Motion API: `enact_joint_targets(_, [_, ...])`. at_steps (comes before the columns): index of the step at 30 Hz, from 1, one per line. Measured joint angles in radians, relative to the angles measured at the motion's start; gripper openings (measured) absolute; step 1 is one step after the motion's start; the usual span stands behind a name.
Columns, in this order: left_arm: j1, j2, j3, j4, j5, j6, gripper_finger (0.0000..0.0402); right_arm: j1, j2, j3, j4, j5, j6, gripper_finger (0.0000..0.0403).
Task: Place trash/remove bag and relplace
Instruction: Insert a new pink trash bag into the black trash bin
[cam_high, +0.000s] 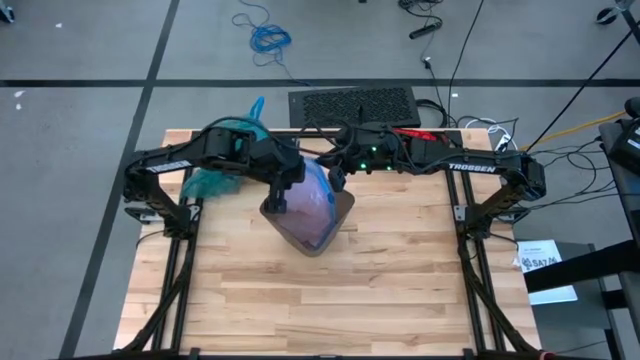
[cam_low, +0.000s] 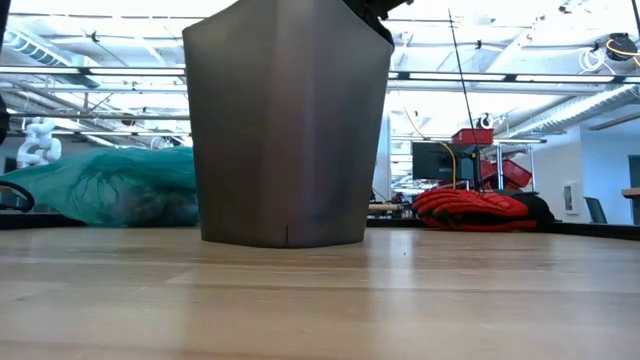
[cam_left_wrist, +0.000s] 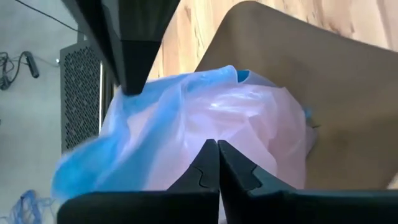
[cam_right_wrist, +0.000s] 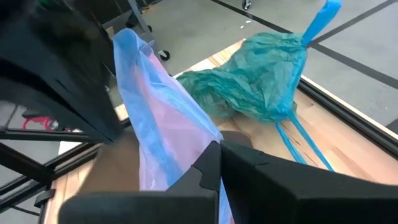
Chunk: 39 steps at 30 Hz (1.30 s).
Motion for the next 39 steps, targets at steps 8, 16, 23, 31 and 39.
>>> enact_joint_targets(8, [0.0, -0.033, 0.0, 0.007, -0.005, -0.014, 0.0001, -0.001, 0.0, 0.0, -0.019, 0.004, -0.003, 0.0])
enact_joint_targets(16, [-0.004, -0.023, 0.0, 0.128, 0.016, 0.006, 0.0059, -0.001, 0.0, 0.0, -0.019, 0.005, -0.004, 0.0])
enact_joint_targets(23, [0.0, -0.007, 0.0, 0.096, 0.0, -0.017, 0.0129, -0.001, 0.0, 0.0, -0.021, 0.005, -0.004, 0.0])
enact_joint_targets(31, [0.006, 0.032, 0.0, 0.11, -0.072, -0.014, 0.0151, -0.001, 0.0, 0.0, -0.021, 0.004, -0.004, 0.0])
enact_joint_targets(39, [-0.005, 0.03, 0.042, 0.126, -0.073, -0.013, 0.0151, -0.001, 0.0, 0.0, -0.042, 0.003, -0.004, 0.0])
